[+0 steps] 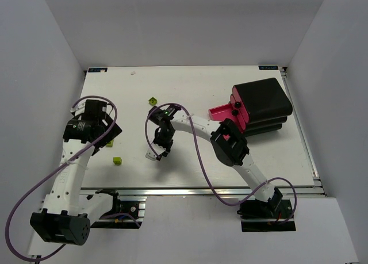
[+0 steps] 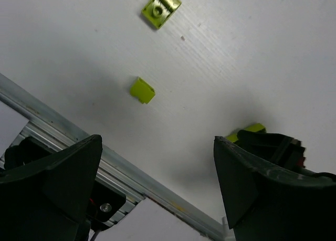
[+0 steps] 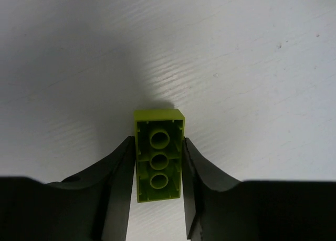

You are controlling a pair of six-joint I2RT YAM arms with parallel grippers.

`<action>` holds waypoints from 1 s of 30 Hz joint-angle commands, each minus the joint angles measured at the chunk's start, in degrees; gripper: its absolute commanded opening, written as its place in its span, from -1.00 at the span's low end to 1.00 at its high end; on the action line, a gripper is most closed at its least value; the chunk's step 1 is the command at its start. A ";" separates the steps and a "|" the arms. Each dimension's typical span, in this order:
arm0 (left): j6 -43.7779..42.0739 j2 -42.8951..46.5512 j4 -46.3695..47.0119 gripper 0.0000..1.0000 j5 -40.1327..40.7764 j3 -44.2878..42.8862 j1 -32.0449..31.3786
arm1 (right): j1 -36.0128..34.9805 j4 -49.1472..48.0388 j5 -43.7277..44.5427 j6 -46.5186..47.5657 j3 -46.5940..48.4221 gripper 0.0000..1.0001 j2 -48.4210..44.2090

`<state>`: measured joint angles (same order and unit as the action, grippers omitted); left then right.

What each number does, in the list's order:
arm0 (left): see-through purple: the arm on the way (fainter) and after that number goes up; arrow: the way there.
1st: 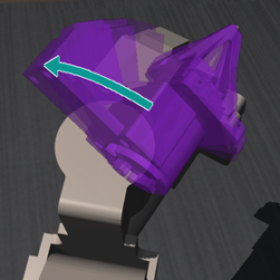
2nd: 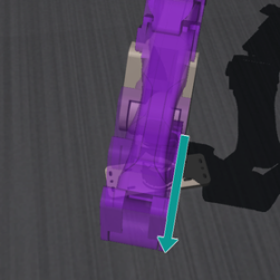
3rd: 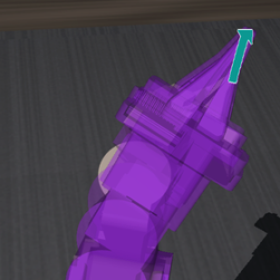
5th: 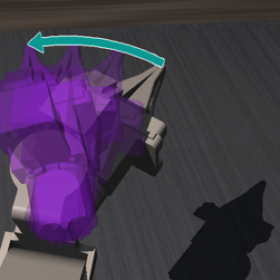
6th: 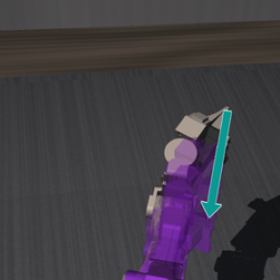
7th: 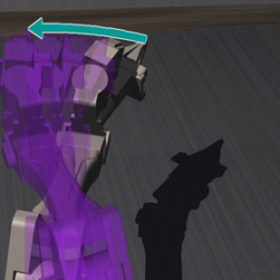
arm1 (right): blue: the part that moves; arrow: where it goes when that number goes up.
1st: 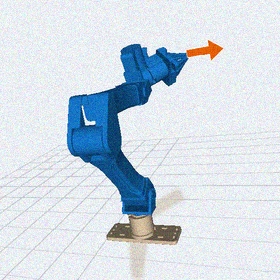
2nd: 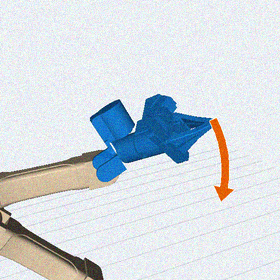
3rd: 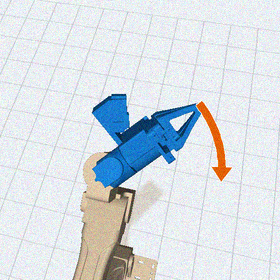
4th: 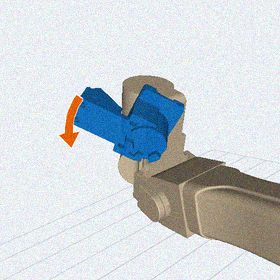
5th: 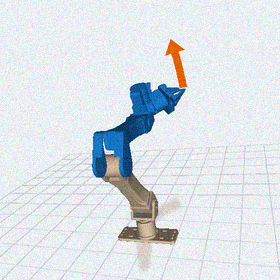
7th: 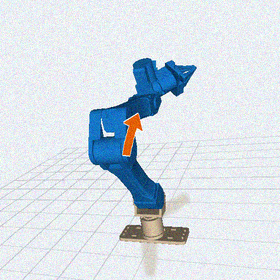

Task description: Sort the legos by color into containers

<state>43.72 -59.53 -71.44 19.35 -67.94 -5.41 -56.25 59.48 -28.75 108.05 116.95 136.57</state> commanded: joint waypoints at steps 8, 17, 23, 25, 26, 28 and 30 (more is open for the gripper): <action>6.72 -2.17 9.30 0.96 -8.37 12.57 1.89 | 6.05 2.40 -5.43 -22.40 0.83 -0.69 -9.64; 7.08 -10.43 17.03 0.96 -12.05 16.61 6.19 | 16.33 -6.13 3.08 -49.95 -9.71 -0.83 -26.96; 6.29 -12.10 18.97 0.96 -12.85 17.23 7.52 | 23.45 -8.68 10.64 -48.13 -18.06 -0.79 -31.71; 5.76 -12.10 19.41 0.96 -12.85 17.32 8.13 | 24.95 -9.38 13.28 -44.79 -19.91 -0.74 -32.16; 5.50 -12.19 19.41 0.96 -13.02 17.49 8.66 | 26.61 -9.73 13.89 -41.90 -21.22 -0.73 -32.07; 4.88 -12.37 19.50 0.96 -13.38 17.76 8.66 | 27.68 -10.88 15.13 -39.77 -21.41 -0.70 -31.46; 4.44 -12.10 19.67 0.96 -13.55 18.54 9.18 | 29.44 -10.27 16.00 -36.79 -19.57 -0.68 -29.09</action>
<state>49.30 -72.66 -53.08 6.76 -50.76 2.98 -28.42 50.81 -15.90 66.02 95.57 106.39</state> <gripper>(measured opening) 0.981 0.432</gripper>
